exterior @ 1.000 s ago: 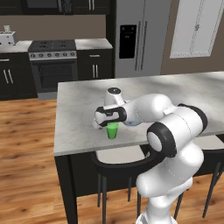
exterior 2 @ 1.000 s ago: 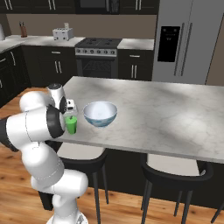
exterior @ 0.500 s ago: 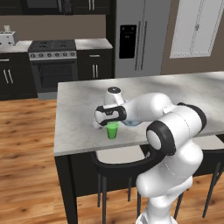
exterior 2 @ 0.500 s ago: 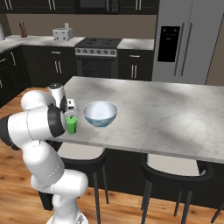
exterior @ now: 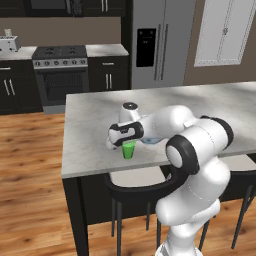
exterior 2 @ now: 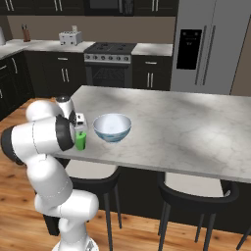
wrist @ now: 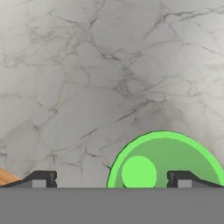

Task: Place the cup inside the bowl on the dining table and move the bowl to any counter.

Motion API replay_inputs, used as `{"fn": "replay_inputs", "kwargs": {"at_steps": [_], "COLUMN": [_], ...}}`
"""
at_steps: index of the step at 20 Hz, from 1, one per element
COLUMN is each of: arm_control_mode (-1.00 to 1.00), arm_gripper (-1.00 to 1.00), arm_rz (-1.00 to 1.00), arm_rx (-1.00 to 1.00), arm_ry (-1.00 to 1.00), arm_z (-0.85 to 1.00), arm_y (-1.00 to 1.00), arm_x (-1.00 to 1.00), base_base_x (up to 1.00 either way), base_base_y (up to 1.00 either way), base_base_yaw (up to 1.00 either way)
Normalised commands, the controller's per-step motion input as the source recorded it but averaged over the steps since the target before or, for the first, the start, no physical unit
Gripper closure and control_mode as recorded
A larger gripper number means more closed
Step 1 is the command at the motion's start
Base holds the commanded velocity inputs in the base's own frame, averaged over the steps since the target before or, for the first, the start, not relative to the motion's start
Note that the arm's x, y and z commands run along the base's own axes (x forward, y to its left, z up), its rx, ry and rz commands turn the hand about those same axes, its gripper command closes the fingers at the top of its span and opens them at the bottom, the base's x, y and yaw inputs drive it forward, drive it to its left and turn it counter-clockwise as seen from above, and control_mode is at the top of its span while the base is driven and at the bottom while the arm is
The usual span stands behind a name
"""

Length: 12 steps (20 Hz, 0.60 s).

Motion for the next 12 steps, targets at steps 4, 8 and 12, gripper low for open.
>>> {"fn": "replay_inputs", "kwargs": {"at_steps": [4,8,12], "arm_control_mode": [-1.0,-1.0,-1.0], "arm_gripper": [-1.0,-1.0,-1.0], "arm_rz": [0.01,0.01,0.01], "arm_rx": [0.0,0.0,0.0], "arm_ry": [0.0,0.0,0.0], "arm_z": [-0.03,-0.02,-0.03], "arm_y": [0.0,0.0,0.0], "arm_x": [0.08,0.13,0.08], "base_base_x": [0.0,0.0,0.0], "base_base_y": [0.0,0.0,0.0], "base_base_yaw": [0.0,0.0,0.0]}}
